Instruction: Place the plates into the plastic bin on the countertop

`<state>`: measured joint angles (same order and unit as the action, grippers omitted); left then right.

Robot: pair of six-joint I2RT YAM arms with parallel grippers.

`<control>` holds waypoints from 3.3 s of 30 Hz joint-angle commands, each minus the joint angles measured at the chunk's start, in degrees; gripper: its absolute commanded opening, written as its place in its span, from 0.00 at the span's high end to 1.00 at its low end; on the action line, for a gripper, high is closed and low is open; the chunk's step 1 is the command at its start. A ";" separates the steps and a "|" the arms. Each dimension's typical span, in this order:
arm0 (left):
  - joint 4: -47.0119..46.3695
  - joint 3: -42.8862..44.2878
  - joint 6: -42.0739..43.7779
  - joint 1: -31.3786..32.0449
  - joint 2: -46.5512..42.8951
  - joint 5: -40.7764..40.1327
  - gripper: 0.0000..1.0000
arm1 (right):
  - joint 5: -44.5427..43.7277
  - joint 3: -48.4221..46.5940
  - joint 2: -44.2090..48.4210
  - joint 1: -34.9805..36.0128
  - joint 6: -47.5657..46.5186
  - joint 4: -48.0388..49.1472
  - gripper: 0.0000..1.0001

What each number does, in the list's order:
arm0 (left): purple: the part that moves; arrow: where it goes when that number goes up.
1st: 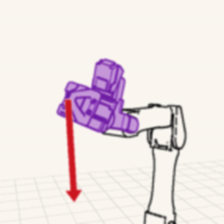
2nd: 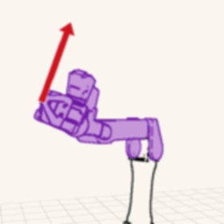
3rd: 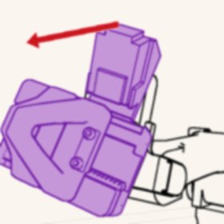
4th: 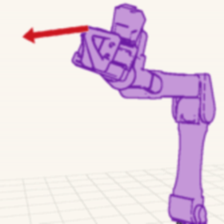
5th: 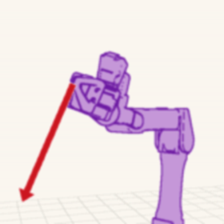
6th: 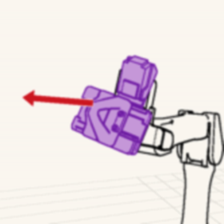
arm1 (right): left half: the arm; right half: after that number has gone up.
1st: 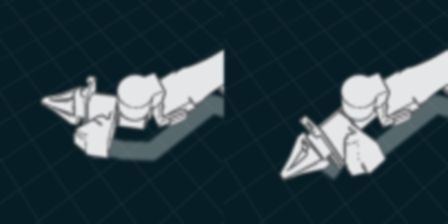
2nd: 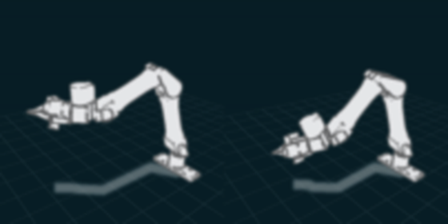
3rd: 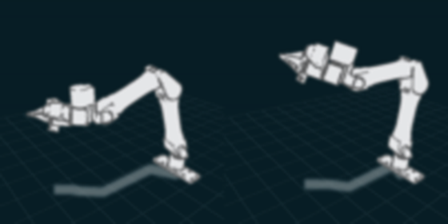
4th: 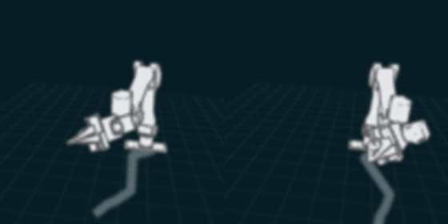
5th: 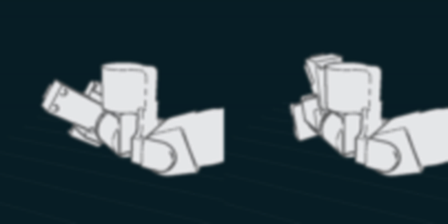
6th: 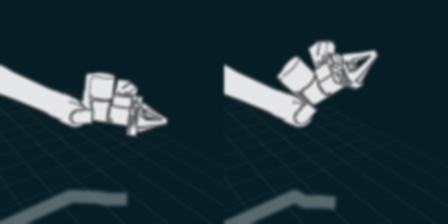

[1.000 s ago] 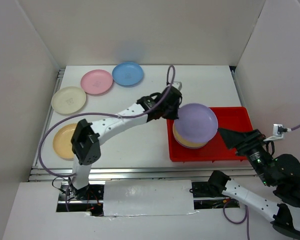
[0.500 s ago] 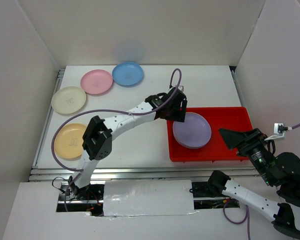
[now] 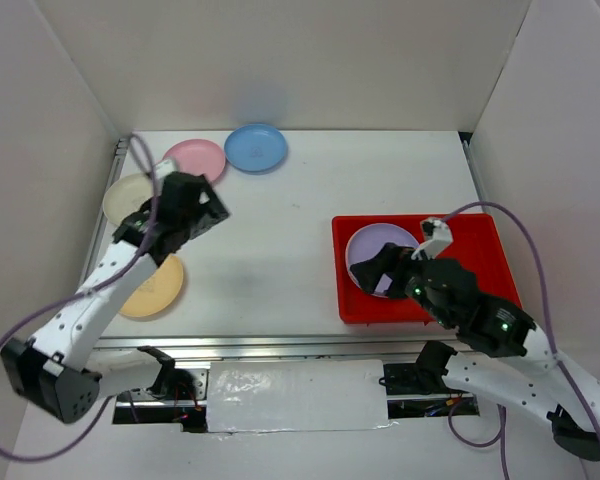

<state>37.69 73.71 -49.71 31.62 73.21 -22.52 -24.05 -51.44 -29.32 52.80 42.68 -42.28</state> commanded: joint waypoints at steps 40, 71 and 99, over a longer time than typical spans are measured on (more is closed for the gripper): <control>-10.53 -44.97 -13.39 -58.95 -12.56 9.69 0.25 | 28.01 6.97 -18.84 0.38 -7.61 31.03 0.00; -9.83 -46.64 -6.10 -53.86 -30.04 17.69 1.00 | 21.68 5.74 -11.90 0.20 -7.61 25.67 0.00; -5.27 33.32 4.19 14.96 42.79 16.01 1.00 | -15.14 -20.80 4.01 -0.32 0.65 -15.71 0.00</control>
<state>29.52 101.25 -46.92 45.67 112.75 -6.15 -36.32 -71.20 -24.80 52.66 42.35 -51.00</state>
